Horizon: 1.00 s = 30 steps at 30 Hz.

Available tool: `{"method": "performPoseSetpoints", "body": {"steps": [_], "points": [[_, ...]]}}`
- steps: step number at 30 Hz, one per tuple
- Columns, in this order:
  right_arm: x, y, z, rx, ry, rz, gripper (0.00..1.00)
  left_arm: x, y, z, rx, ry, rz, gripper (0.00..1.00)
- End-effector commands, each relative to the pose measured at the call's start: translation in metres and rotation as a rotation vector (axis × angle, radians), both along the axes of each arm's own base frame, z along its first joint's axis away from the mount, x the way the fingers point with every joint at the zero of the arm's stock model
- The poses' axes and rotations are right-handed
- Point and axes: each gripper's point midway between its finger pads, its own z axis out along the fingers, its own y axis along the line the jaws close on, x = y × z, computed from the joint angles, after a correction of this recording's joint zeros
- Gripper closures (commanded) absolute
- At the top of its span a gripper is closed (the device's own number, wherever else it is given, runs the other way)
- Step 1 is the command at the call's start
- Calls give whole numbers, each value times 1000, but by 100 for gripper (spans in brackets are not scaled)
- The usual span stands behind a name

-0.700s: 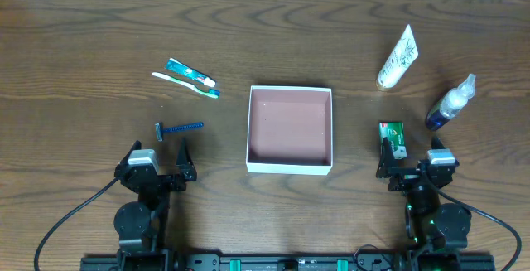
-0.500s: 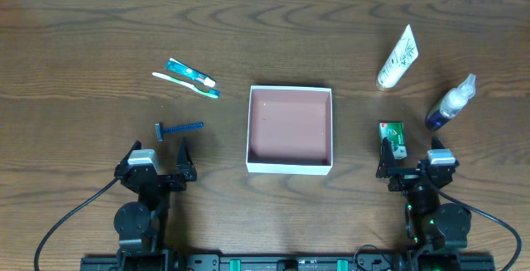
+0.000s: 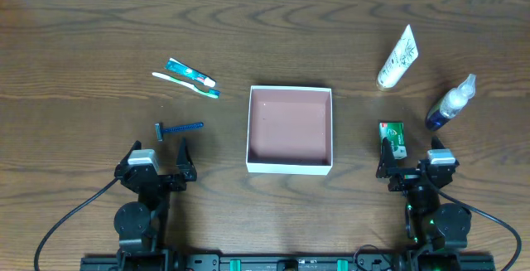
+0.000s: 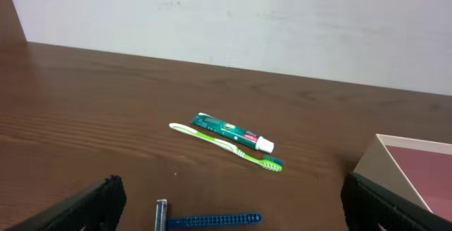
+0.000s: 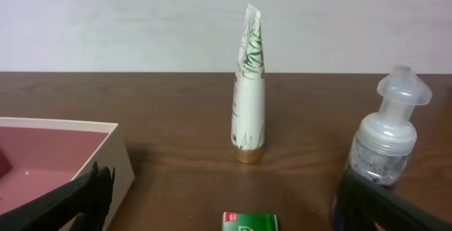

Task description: Pack container

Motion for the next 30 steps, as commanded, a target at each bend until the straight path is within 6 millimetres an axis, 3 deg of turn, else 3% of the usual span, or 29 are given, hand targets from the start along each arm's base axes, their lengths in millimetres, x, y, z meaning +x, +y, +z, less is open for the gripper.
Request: {"method": "performPoseSetpoints", "body": {"steps": [1,24,30], "points": [[0,5,-1,-12,1,21,1,-1,-1,-17,10,56,-8,2],[0,5,-1,-12,1,20,1,-1,-1,-17,10,56,-8,2],[0,-6,1,-31,-7,-38,1,-1,-1,-17,10,56,-8,2]]}}
